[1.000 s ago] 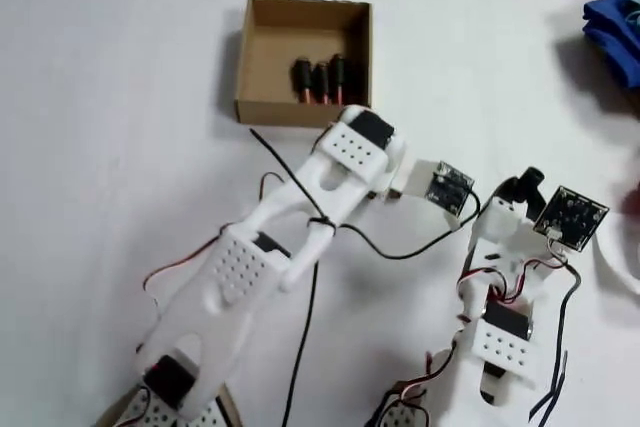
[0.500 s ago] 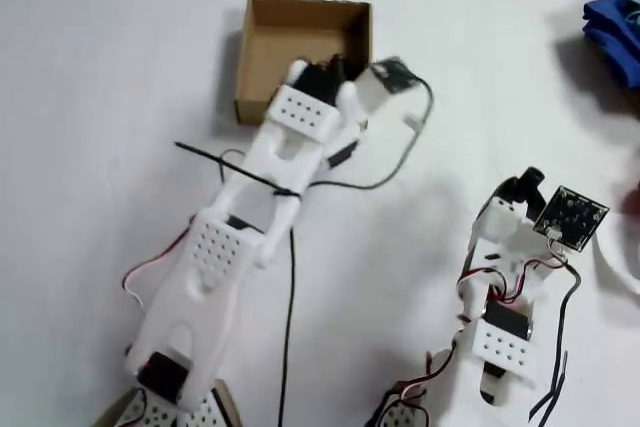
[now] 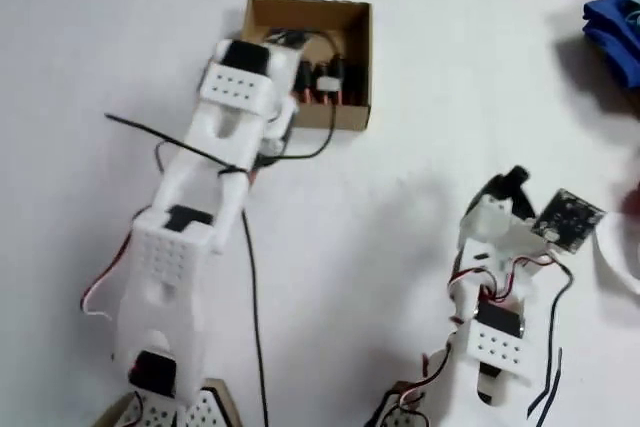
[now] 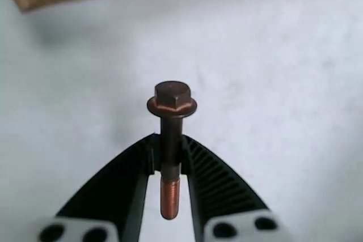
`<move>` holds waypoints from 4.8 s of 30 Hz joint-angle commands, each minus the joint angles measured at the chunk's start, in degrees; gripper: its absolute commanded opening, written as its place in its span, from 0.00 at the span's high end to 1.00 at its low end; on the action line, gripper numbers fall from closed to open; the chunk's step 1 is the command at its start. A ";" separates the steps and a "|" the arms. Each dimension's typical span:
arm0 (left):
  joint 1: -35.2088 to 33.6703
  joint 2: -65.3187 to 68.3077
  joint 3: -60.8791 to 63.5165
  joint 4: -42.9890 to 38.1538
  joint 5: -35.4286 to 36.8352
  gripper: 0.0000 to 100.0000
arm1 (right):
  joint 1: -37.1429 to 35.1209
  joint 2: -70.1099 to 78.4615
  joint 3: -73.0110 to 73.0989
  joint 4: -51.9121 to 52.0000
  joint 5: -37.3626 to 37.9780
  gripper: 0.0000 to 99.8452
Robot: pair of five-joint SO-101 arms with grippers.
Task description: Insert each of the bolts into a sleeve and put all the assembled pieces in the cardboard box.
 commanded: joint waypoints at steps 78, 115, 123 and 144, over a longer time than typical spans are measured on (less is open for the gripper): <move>-7.74 -9.41 37.32 -36.75 4.66 0.86 | -6.81 -2.15 0.97 -1.54 0.18 0.98; -5.54 -42.99 37.93 -22.68 11.43 0.98 | -12.97 -2.24 1.23 -1.63 0.53 0.98; -5.63 -69.80 59.12 -32.09 15.21 0.98 | -22.20 -2.15 1.32 -10.86 0.53 0.98; -0.79 -103.56 94.81 -83.69 15.56 0.98 | -40.40 31.08 -8.79 -51.65 17.93 0.98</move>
